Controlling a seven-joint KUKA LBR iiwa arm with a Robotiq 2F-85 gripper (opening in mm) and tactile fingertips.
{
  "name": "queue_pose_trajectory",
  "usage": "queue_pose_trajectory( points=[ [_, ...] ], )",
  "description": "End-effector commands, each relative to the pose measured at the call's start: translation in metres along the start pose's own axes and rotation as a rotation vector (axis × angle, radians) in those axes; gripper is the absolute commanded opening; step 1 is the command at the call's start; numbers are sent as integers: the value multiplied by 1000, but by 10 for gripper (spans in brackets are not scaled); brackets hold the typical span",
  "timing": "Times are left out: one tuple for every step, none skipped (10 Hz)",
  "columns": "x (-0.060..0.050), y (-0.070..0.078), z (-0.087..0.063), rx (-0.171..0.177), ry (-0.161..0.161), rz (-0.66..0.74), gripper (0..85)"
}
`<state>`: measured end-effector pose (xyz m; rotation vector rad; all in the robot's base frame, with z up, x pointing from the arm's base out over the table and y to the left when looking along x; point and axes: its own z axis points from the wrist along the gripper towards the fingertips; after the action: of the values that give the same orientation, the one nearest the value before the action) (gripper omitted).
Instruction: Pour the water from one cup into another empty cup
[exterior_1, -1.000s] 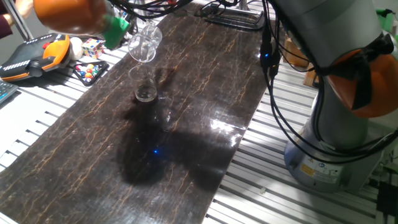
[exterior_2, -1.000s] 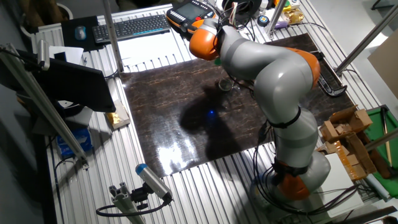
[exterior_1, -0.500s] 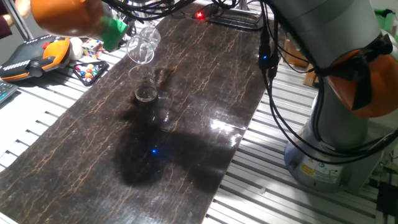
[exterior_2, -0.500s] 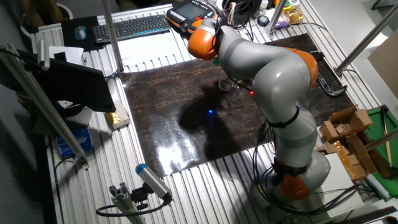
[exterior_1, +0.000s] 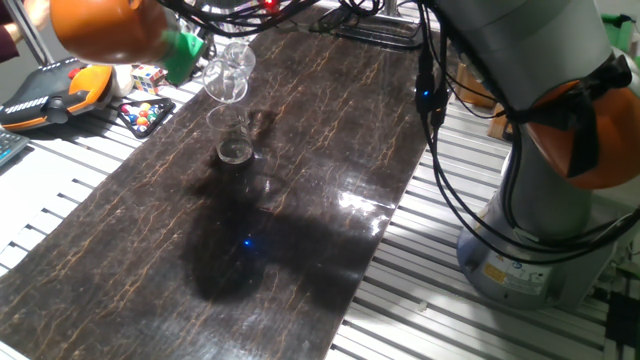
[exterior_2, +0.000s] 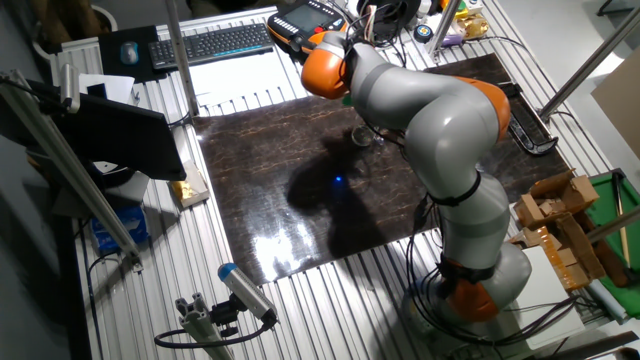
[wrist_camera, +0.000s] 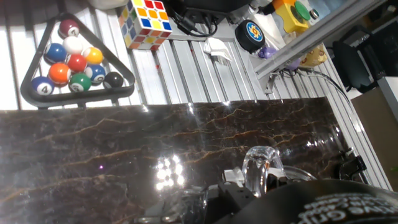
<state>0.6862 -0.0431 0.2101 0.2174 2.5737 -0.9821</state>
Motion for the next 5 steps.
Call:
queue_pose_trajectory(
  points=[
    [0,1,-1,5,-2,-7,7],
    [-1,2,-2,8,-3,-11,7],
    [-1,2,-2,10,-3,-15,7],
    [-1,2,-2,13,-4,-19,7],
    [-1,3,-3,16,-5,-26,7]
  ],
)
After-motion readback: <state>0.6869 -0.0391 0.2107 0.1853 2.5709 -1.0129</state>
